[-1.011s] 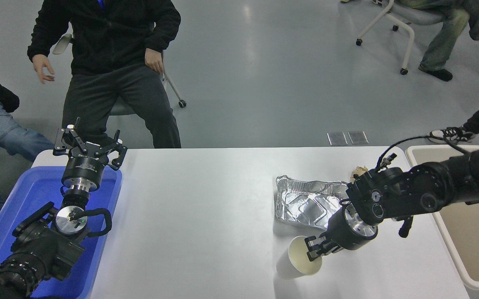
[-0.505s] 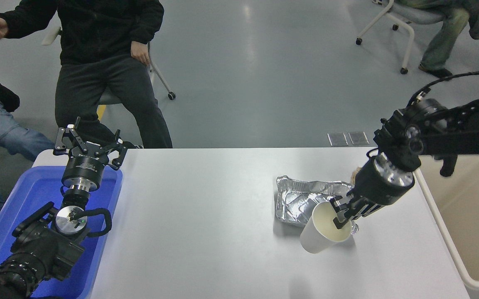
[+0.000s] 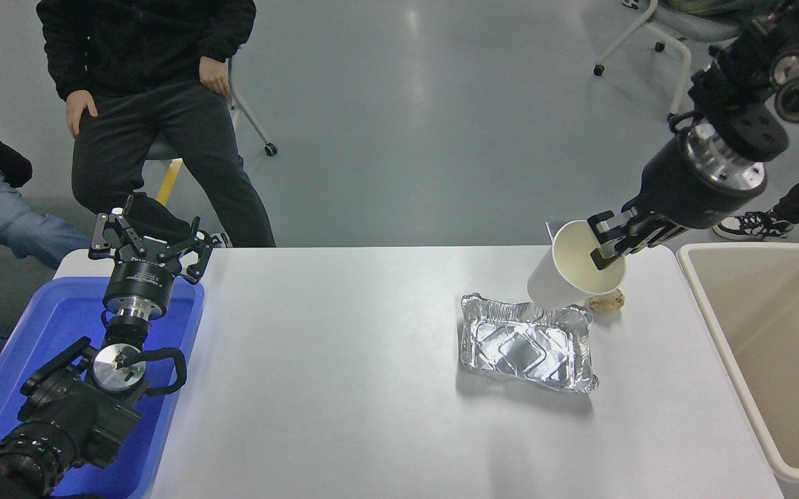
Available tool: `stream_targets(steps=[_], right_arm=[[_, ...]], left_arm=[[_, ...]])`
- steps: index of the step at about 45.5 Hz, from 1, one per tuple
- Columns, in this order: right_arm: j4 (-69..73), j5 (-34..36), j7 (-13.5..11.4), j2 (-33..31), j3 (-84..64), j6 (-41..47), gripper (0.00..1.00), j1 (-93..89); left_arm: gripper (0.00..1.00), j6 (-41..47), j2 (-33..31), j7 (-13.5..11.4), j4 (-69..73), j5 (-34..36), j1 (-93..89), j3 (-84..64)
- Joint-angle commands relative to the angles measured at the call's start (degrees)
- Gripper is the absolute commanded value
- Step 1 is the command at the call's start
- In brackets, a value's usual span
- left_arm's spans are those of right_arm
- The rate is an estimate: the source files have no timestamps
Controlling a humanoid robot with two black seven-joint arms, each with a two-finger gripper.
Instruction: Pick up paper cup place in dustbin
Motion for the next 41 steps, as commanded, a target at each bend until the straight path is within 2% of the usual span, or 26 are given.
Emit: stream_targets(steps=[1,31,41], right_arm=[[0.02,-0.25,-2.24,-1.09,-1.17,0.2,0.0,3.55],[-6.31,-0.51,-2.24,-3.73,-14.35,0.2,0.0,3.29],[-9.64,-4.2,-2.33,-12.6,-15.24,0.2,0.0,2.76]], left_arm=[[0.99,0.0,0.0,0.0,0.0,0.0,0.0,0.06],[0.99,0.0,0.0,0.0,0.0,0.0,0.0,0.06],[0.99,0.09,0.0,0.0,0.0,0.0,0.0,0.06]])
